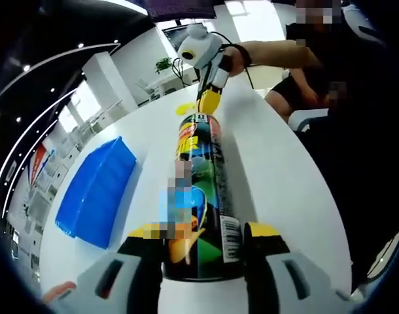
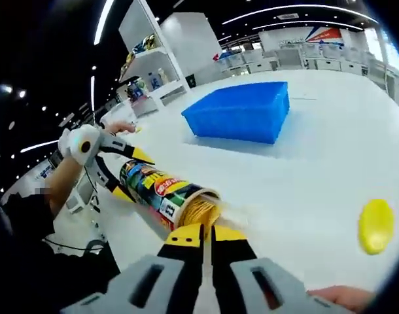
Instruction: Open the lid of the chip container on the table, take out the chips, place them into the box in front of the container, and close the lid
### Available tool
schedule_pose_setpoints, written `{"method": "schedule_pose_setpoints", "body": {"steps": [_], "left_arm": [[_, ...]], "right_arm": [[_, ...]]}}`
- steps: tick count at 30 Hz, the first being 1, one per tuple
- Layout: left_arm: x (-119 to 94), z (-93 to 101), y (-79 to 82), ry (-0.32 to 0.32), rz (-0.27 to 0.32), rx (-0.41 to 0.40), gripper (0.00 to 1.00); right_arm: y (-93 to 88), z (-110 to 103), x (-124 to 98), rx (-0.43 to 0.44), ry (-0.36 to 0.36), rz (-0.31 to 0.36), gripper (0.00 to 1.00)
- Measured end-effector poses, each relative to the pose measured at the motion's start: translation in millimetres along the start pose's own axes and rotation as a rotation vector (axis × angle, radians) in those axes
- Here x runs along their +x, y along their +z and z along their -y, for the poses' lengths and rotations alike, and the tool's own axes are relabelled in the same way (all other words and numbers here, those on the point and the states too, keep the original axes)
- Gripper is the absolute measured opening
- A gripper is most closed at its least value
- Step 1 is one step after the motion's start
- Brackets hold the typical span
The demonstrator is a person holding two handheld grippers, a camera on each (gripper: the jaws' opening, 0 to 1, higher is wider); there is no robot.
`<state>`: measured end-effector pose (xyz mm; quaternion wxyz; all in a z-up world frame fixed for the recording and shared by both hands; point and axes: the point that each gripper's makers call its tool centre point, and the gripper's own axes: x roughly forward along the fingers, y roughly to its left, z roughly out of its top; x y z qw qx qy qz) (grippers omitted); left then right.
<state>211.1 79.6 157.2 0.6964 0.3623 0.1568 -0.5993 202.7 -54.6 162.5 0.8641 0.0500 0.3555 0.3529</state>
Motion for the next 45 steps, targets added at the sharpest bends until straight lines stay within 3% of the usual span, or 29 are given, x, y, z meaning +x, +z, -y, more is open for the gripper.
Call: {"method": "schedule_pose_setpoints", "body": {"steps": [9, 29, 45], "left_arm": [[0.8, -2.6, -1.9, 0.004, -0.001, 0.007, 0.5], [1.8, -9.8, -9.1, 0.014, -0.017, 0.031, 0.51], [2.9, -10.5, -8.8, 0.022, -0.029, 0.041, 0.51]], "right_arm": [[8.8, 21.2, 11.2, -0.087, -0.063, -0.021, 0.03], [23.2, 38.9, -9.4, -0.028, -0.05, 0.037, 0.01], [29.0, 36.5, -25.6, -0.047, -0.063, 0.071, 0.01]]}}
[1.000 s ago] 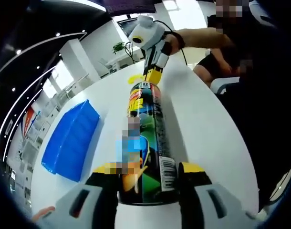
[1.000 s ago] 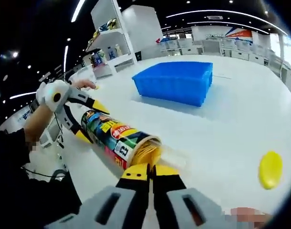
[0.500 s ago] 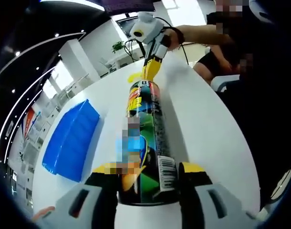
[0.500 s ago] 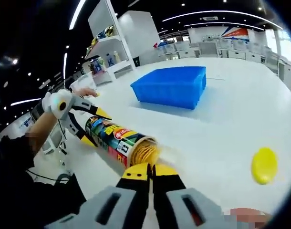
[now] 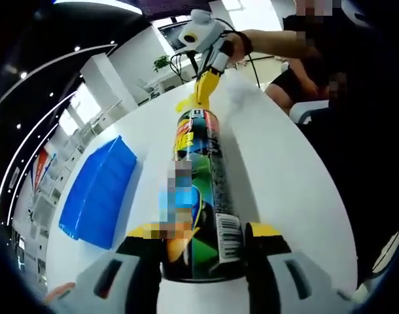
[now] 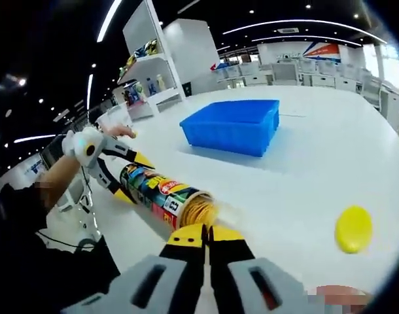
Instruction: Open the lid of the chip container on the table, take out the chips, place them into the box in front of the container, and close the lid
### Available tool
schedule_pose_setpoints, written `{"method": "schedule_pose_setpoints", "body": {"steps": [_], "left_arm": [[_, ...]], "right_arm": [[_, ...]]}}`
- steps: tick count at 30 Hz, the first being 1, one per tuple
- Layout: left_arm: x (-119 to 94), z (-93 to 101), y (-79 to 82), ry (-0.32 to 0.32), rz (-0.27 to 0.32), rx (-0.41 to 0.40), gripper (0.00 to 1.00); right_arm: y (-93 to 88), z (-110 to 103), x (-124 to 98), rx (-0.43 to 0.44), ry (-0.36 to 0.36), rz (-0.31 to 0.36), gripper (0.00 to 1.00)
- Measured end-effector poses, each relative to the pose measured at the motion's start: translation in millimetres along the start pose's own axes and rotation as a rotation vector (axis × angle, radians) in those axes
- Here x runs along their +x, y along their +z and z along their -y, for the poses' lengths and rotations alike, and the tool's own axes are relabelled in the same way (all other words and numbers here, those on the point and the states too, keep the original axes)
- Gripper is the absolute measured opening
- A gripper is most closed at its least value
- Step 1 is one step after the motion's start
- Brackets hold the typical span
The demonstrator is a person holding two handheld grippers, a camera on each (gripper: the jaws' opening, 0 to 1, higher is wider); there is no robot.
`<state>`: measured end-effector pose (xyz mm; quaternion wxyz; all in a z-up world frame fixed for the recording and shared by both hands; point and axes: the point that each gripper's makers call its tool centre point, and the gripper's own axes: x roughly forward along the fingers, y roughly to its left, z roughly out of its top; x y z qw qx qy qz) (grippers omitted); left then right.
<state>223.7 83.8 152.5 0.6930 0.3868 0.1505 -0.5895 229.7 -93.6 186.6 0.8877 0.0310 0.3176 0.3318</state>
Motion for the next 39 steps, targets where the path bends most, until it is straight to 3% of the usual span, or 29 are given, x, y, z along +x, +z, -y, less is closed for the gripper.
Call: {"method": "schedule_pose_setpoints", "body": {"steps": [12, 20, 26, 30, 39], "left_arm": [[0.4, 0.9, -1.0, -0.002, -0.026, 0.011, 0.51], [0.3, 1.6, -1.3, 0.003, -0.03, 0.016, 0.51], [0.4, 1.9, -1.9, 0.005, -0.035, 0.018, 0.51], [0.7, 2.1, -2.2, 0.004, -0.039, 0.019, 0.52], [1.5, 2.5, -2.9, 0.004, -0.048, 0.026, 0.52]], "right_arm": [[9.6, 2.7, -13.5, -0.015, -0.03, 0.048, 0.01], [3.6, 2.1, -17.8, 0.005, -0.031, 0.056, 0.01], [13.5, 1.3, -23.6, 0.01, -0.032, 0.092, 0.01], [27.5, -0.2, -26.7, 0.006, -0.037, 0.145, 0.01], [83.6, 4.9, -48.9, -0.096, -0.144, 0.397, 0.01]]}}
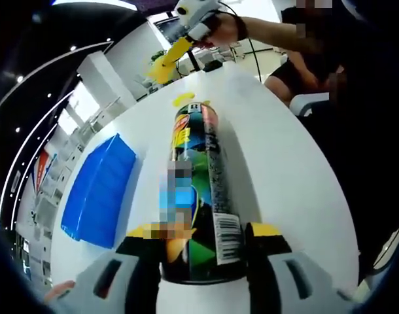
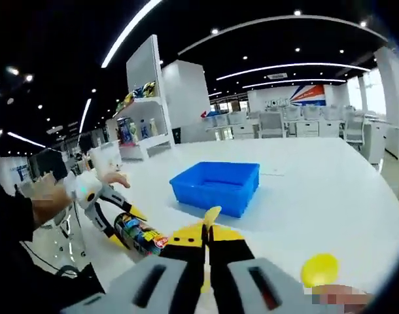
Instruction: Open the lid of the chip container on the table, take out the chips, place them into the box in front of the container, and close the lid
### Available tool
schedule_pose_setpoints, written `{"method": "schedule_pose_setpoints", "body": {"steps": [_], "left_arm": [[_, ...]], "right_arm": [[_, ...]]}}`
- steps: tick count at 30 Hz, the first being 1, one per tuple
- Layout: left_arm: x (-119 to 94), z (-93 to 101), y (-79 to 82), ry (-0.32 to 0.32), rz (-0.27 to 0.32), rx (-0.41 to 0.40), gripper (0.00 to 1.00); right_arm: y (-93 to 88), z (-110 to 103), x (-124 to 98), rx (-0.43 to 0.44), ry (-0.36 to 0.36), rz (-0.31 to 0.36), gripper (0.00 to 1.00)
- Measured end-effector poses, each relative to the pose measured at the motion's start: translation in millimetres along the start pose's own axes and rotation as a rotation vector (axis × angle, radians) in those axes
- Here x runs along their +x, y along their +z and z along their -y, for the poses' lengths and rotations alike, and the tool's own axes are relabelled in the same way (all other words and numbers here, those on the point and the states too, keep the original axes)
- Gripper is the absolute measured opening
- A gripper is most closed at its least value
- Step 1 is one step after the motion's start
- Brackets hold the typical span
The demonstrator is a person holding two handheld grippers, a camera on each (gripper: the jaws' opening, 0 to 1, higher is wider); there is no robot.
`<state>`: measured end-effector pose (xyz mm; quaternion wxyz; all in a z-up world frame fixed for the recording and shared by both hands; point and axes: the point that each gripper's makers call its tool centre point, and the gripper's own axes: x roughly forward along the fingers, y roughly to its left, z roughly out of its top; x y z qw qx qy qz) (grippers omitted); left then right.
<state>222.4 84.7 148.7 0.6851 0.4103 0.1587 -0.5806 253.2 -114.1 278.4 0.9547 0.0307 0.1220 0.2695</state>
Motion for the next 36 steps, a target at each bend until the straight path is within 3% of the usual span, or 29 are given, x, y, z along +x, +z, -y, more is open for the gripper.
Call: {"method": "schedule_pose_setpoints", "body": {"steps": [4, 9, 21, 26, 31, 33, 36], "left_arm": [[1.1, 0.4, -0.7, 0.003, -0.006, 0.014, 0.52], [0.9, 0.1, -1.0, 0.004, -0.005, 0.011, 0.52], [1.3, -0.2, -1.0, 0.007, -0.004, 0.01, 0.52], [1.6, -0.1, -0.8, 0.008, -0.003, 0.007, 0.52], [3.0, -0.3, 0.8, 0.012, 0.001, 0.003, 0.52], [2.9, -0.6, 0.8, 0.013, 0.004, 0.003, 0.52], [2.8, -0.9, 0.6, 0.012, 0.007, 0.001, 0.52]], "right_arm": [[17.4, 9.3, 2.6, -0.13, -0.086, 0.074, 0.01], [37.1, 8.0, 11.6, -0.301, -0.145, 0.145, 0.01], [65.0, 1.8, 57.6, -0.676, -0.235, 0.164, 0.01], [69.7, -2.7, 88.8, -0.7, -0.214, 0.154, 0.01], [65.7, -2.4, 139.4, -0.743, -0.189, 0.105, 0.01], [56.5, -6.3, 166.4, -0.697, -0.123, 0.084, 0.01], [42.9, 10.3, 199.9, -0.653, -0.136, -0.001, 0.01]]}}
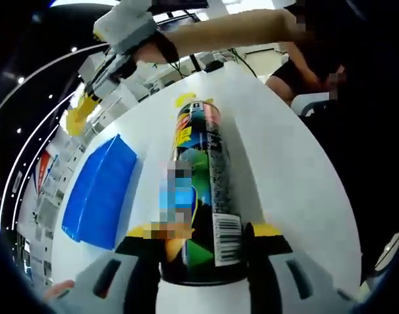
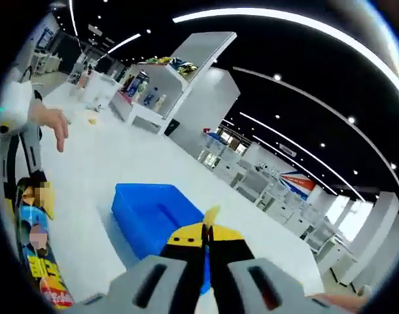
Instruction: Open the lid of the chip container on the table, take out the chips, place them into the box in front of the container, and close the lid
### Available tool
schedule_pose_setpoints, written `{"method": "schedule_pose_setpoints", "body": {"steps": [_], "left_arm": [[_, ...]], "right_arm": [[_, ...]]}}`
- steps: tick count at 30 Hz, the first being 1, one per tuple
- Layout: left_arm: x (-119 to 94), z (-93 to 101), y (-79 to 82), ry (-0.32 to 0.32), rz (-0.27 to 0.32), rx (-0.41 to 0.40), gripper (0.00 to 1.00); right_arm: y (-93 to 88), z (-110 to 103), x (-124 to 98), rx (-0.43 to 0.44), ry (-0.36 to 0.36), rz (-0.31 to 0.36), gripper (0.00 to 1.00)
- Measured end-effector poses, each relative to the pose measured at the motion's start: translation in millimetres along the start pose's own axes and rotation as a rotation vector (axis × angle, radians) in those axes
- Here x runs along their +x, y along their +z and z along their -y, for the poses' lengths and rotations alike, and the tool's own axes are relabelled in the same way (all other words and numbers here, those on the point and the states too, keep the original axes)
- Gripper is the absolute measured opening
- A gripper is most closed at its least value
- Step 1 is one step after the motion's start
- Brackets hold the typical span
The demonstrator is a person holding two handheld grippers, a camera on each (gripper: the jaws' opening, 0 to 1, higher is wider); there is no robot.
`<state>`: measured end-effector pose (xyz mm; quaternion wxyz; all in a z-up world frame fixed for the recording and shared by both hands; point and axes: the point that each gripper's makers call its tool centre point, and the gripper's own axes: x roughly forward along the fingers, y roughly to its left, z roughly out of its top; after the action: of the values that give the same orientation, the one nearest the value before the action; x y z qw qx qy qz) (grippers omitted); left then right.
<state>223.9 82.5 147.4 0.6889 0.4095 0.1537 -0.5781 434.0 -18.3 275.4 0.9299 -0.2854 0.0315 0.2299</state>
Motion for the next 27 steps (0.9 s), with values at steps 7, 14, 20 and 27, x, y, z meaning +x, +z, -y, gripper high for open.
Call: {"method": "schedule_pose_setpoints", "body": {"steps": [7, 14, 20, 27], "left_arm": [[0.3, -1.7, -0.9, -0.009, 0.012, -0.014, 0.53], [0.7, -0.9, 0.5, -0.019, 0.032, -0.016, 0.54], [-0.5, -1.6, 0.7, -0.009, 0.053, 0.0, 0.54], [-0.9, -5.2, -0.7, 0.001, 0.06, 0.003, 0.54]], "right_arm": [[-29.1, 0.1, 48.4, -0.03, 0.012, -0.101, 0.01], [-48.5, -22.4, 73.0, -0.099, 0.085, -0.158, 0.01], [-51.1, -25.0, 79.6, -0.086, 0.1, -0.167, 0.01], [-50.6, -26.1, 79.2, -0.094, 0.11, -0.173, 0.01]]}}
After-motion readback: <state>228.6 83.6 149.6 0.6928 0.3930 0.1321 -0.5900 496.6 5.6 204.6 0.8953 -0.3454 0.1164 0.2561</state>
